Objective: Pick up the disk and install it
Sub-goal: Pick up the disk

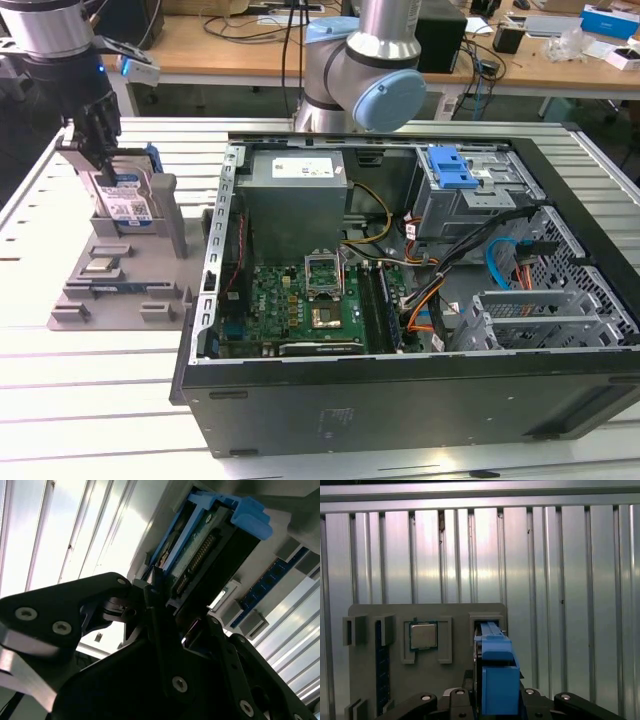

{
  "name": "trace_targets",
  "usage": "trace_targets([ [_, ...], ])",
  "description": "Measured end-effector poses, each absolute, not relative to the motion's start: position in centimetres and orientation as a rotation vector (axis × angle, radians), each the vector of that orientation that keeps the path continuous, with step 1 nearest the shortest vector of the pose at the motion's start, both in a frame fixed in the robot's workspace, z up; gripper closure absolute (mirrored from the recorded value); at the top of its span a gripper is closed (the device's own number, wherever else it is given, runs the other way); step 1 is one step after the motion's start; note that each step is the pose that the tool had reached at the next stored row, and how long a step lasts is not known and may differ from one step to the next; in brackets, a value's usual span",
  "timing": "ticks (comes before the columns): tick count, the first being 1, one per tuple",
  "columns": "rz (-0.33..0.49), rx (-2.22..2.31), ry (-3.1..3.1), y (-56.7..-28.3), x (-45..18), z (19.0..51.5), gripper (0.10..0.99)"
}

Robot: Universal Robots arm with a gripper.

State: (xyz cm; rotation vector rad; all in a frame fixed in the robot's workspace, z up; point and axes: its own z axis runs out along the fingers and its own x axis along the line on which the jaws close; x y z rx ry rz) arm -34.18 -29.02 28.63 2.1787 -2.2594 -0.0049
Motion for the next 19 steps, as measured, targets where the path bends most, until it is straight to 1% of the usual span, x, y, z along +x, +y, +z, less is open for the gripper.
trace_targets([
  [19,-0.005,2.179,-2.259,-29.0,-34.2,31.4,0.722],
])
